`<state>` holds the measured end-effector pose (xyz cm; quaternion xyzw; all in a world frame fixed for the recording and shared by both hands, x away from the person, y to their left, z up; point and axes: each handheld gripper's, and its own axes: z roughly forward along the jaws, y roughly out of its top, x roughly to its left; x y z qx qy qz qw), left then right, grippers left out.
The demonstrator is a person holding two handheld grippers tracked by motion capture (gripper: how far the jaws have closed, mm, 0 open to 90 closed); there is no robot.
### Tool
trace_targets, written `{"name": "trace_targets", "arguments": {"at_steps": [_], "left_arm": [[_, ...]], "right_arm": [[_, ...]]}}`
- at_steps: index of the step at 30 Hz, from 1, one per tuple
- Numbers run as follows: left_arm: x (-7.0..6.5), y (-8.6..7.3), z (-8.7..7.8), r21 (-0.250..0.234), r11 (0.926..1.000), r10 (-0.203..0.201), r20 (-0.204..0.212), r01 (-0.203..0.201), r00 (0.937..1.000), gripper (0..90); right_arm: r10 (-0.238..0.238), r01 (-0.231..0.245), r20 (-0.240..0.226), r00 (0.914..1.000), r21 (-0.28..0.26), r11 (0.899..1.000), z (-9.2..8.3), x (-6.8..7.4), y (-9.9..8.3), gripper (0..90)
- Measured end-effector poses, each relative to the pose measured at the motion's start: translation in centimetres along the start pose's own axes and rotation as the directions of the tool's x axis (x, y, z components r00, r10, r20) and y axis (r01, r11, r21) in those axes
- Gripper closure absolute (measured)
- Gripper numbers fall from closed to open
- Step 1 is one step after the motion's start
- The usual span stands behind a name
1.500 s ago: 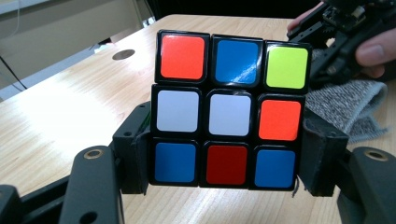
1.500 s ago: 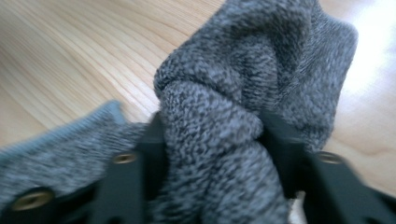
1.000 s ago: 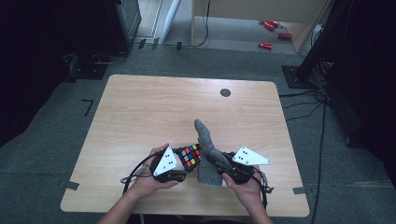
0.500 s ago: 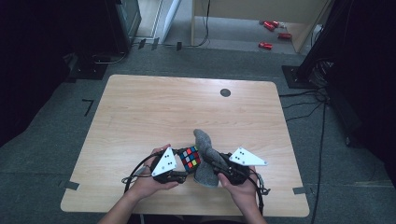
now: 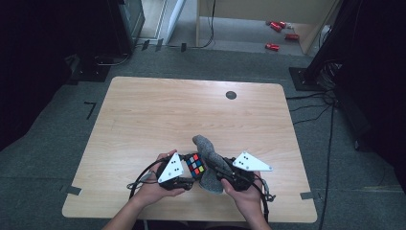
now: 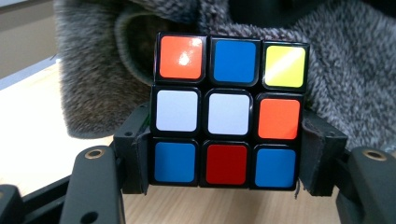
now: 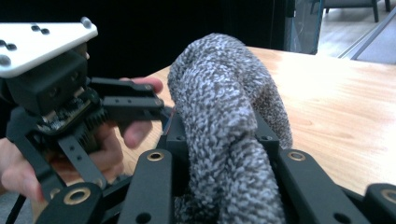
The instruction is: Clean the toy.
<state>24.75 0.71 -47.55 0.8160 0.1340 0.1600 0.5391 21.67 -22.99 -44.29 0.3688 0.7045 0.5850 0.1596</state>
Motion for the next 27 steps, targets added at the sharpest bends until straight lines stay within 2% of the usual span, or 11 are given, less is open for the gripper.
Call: {"name": "trace_targets", "arguments": {"at_steps": [2,7,12,14,19,21,24,25,27], "left_arm": [[0.0,0.1,-0.1,-0.008,1.0,-0.001,0.0,0.001,1.0,34.2],[0.5,0.1,-0.3,-0.002,0.9999,-0.017,0.0,0.017,0.9999,34.2],[0.1,0.1,0.1,0.007,0.9997,-0.023,0.007,0.023,0.9997,34.3],[0.0,0.2,0.1,0.005,0.9998,-0.019,0.008,0.019,0.9998,34.2],[0.5,0.3,-0.3,-0.008,0.9991,-0.042,-0.003,0.042,0.9991,34.2],[0.5,0.2,-0.2,-0.005,0.999,-0.045,-0.002,0.045,0.999,34.2],[0.2,0.3,-0.1,-0.001,0.9992,-0.04,0.008,0.04,0.9992,34.2],[0.2,0.3,-0.1,-0.003,0.9992,-0.041,0.008,0.041,0.9991,34.2],[0.2,0.4,-0.2,-0.01,0.9991,-0.041,0.008,0.041,0.9991,34.3]], "right_arm": [[0.001,-0.001,0.01,0.9999,-0.005,1.0,-0.1,-0.2,0.1,69.0],[0.053,-0.054,0.071,0.9961,0.014,0.998,-0.1,-1.9,-1.1,69.4],[0.002,-0.002,0.047,0.9989,0.002,1.0,0.0,-0.3,-0.3,69.4],[-0.005,0.005,0.054,0.9985,0.0,1.0,0.0,-0.1,-0.1,69.4],[0.051,-0.052,0.1,0.9937,0.007,0.999,-0.1,-1.7,-0.9,70.0],[0.038,-0.039,0.095,0.9948,0.008,0.999,-0.2,-1.2,-0.8,70.0],[0.004,-0.003,0.048,0.9988,-0.019,1.0,-0.1,0.3,-0.2,69.8],[-0.007,0.008,0.046,0.9989,-0.025,1.0,-0.1,0.6,0.0,69.8],[-0.007,0.008,0.043,0.9991,-0.035,0.999,-0.1,0.6,0.1,69.8]]}}
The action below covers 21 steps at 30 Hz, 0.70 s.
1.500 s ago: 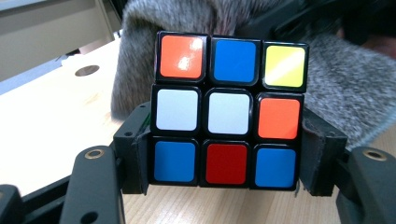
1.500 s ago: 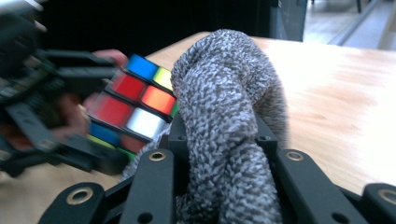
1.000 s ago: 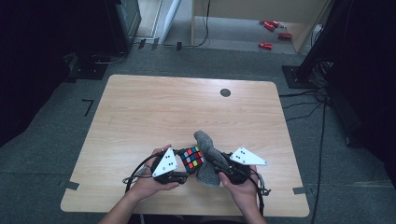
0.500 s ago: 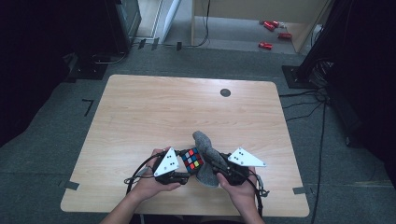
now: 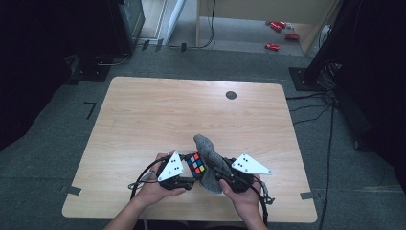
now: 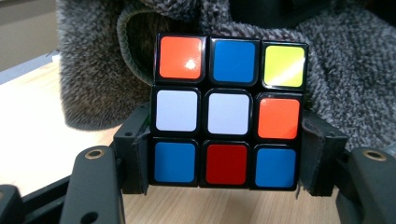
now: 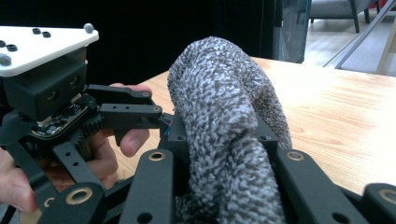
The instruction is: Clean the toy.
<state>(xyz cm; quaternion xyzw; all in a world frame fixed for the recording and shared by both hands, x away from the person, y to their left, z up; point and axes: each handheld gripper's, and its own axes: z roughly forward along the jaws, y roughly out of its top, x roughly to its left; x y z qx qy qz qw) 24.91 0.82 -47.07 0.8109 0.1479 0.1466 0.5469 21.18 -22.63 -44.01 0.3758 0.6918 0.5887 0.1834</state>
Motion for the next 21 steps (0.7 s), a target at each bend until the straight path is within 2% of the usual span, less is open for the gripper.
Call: {"name": "trace_targets", "arguments": {"at_steps": [5,6,7,10,11,12,14,17,19,20,21], "left_arm": [[0.6,0.0,-0.3,-0.012,0.9994,-0.031,-0.006,0.031,0.9995,34.2],[0.6,-0.1,-0.3,-0.009,0.9993,-0.035,-0.004,0.035,0.9994,34.2],[0.6,-0.1,-0.2,-0.006,0.9992,-0.038,0.001,0.038,0.9993,34.2],[0.2,-0.1,0.1,0.006,0.9998,-0.021,0.011,0.021,0.9997,34.2],[0.2,-0.1,0.1,0.006,0.9998,-0.021,0.009,0.021,0.9997,34.2],[0.3,-0.1,0.0,0.004,0.9998,-0.02,0.004,0.02,0.9998,34.2],[0.7,0.0,-0.4,-0.008,0.9995,-0.031,-0.009,0.031,0.9995,34.2],[1.6,0.1,-1.2,-0.029,0.9984,-0.05,-0.039,0.049,0.998,34.2],[2.2,0.3,-1.8,-0.053,0.9957,-0.078,-0.053,0.076,0.9955,34.2],[2.5,0.4,-2.1,-0.065,0.9939,-0.093,-0.056,0.09,0.994,34.2],[2.8,0.4,-2.4,-0.077,0.9919,-0.105,-0.056,0.101,0.9929,34.2]], "right_arm": [[0.042,-0.043,0.047,0.998,0.012,0.999,-0.1,-1.8,-1.0,70.3],[0.055,-0.056,0.038,0.9978,0.016,0.998,-0.1,-1.8,-1.0,70.3],[0.049,-0.049,0.028,0.9984,0.01,0.999,-0.1,-1.6,-0.9,70.2],[0.009,-0.01,-0.038,0.9992,-0.018,1.0,-0.1,-0.3,-0.3,70.1],[-0.012,0.011,-0.038,0.9992,-0.02,1.0,0.0,0.1,-0.2,70.2],[-0.028,0.027,-0.03,0.9992,-0.019,0.999,0.0,0.2,-0.1,70.3],[-0.024,0.024,-0.016,0.9996,-0.011,1.0,0.0,-0.4,-0.3,70.5],[-0.033,0.032,0.058,0.9978,0.01,0.999,-0.2,-2.0,-1.1,70.5],[-0.02,0.019,0.075,0.997,0.022,1.0,-0.3,-3.0,-1.7,70.6],[-0.032,0.03,0.077,0.9965,0.029,0.999,-0.2,-3.3,-2.0,70.6],[-0.069,0.066,0.078,0.9946,0.038,0.997,0.1,-3.4,-2.3,70.4]]}}
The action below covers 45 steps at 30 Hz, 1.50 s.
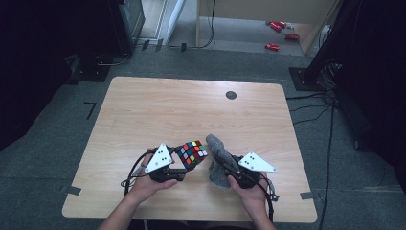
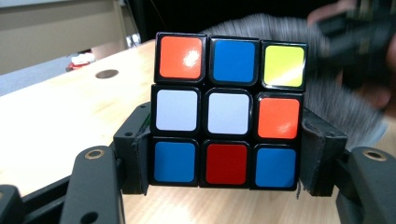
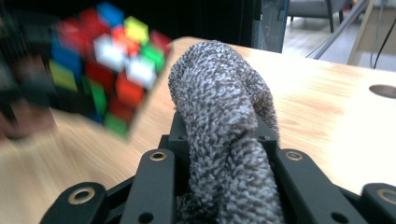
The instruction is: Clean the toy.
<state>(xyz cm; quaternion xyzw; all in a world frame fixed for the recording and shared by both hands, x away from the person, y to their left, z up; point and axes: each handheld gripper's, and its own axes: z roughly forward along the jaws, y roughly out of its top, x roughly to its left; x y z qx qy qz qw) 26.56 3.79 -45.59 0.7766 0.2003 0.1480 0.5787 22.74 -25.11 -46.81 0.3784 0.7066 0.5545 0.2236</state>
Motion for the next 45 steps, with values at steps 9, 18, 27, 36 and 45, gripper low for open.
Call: {"name": "trace_targets", "arguments": {"at_steps": [9,18,27,36,45], "left_arm": [[0.1,0.5,-0.3,-0.017,0.9975,-0.068,0.043,0.069,0.9968,34.1],[-0.5,0.3,0.5,0.034,0.9978,-0.061,0.103,0.058,0.9928,34.1],[0.1,0.1,0.3,0.034,0.9957,-0.09,0.098,0.087,0.9912,34.1],[0.0,0.2,0.4,0.032,0.9955,-0.092,0.098,0.09,0.9909,34.1],[0.4,0.3,0.0,0.014,0.9933,-0.115,0.1,0.115,0.9883,34.3]], "right_arm": [[-0.307,0.308,-0.101,0.9461,-0.011,0.951,2.8,3.2,-1.9,66.8],[-0.357,0.358,0.024,0.9338,-0.088,0.93,1.8,1.5,-1.3,67.8],[-0.454,0.453,-0.074,0.888,-0.027,0.891,2.8,3.2,-2.4,67.3],[-0.416,0.414,-0.064,0.9073,-0.04,0.909,2.8,3.1,-2.3,67.0],[-0.389,0.385,-0.073,0.9184,-0.064,0.921,2.3,3.0,-1.6,67.1]]}}
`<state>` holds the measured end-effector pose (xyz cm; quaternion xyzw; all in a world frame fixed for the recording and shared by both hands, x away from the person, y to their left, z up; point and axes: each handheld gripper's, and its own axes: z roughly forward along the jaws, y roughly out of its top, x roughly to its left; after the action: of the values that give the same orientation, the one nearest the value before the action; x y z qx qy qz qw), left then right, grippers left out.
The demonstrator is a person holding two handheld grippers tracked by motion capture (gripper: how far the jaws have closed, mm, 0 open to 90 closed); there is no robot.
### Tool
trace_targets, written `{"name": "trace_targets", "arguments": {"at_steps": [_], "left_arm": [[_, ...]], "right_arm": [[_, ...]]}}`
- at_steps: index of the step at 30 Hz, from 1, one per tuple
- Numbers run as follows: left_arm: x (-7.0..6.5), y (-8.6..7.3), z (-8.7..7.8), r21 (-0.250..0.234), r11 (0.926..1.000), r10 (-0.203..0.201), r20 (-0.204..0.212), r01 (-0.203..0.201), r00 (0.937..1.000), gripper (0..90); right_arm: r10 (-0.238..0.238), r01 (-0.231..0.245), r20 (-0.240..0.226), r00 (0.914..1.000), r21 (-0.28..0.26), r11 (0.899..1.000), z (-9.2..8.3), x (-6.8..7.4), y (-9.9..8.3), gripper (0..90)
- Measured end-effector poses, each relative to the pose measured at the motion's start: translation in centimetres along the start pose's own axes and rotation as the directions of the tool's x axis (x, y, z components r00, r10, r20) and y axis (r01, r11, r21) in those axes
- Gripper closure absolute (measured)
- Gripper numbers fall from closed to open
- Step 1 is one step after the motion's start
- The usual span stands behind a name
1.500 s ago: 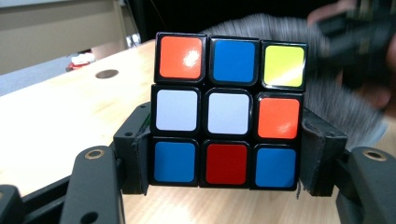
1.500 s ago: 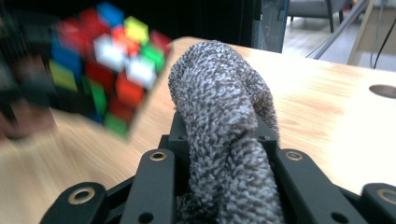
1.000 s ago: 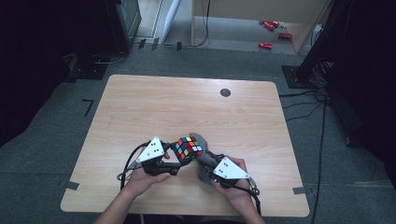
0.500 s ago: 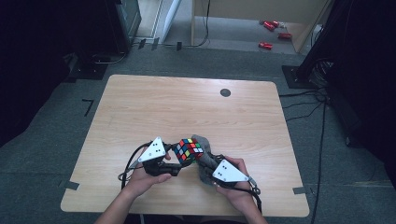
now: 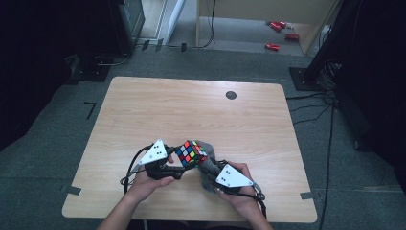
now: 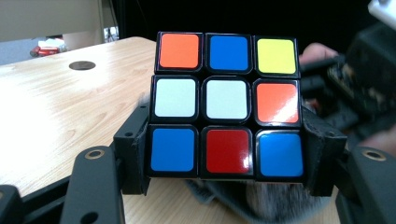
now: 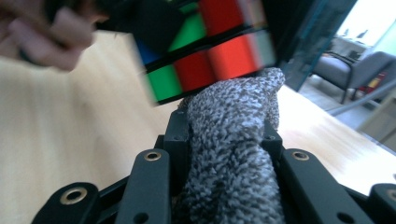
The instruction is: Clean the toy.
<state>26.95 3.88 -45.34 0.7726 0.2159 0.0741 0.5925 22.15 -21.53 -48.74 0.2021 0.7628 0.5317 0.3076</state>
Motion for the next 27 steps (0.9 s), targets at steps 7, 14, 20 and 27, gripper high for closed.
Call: {"name": "trace_targets", "arguments": {"at_steps": [7,14,20,27], "left_arm": [[0.4,-0.3,0.0,0.003,0.9999,-0.012,-0.041,0.013,0.9991,34.3],[1.2,-0.5,-0.2,-0.007,0.9991,-0.042,-0.124,0.042,0.9914,34.3],[1.8,-1.2,0.3,0.032,0.9979,-0.049,-0.214,0.057,0.9757,34.3],[2.3,-1.8,0.8,0.088,0.9935,-0.043,-0.306,0.073,0.9509,34.3]], "right_arm": [[-0.025,0.026,-0.054,0.9982,0.02,0.999,0.4,0.9,-0.1,66.6],[0.066,-0.065,-0.052,0.9965,0.007,0.998,-0.2,-0.1,0.1,66.2],[0.251,-0.253,0.095,0.9633,0.016,0.967,-2.0,-3.2,-0.1,66.3],[0.368,-0.379,0.257,0.8935,-0.008,0.925,-4.6,-6.2,-0.6,66.6]]}}
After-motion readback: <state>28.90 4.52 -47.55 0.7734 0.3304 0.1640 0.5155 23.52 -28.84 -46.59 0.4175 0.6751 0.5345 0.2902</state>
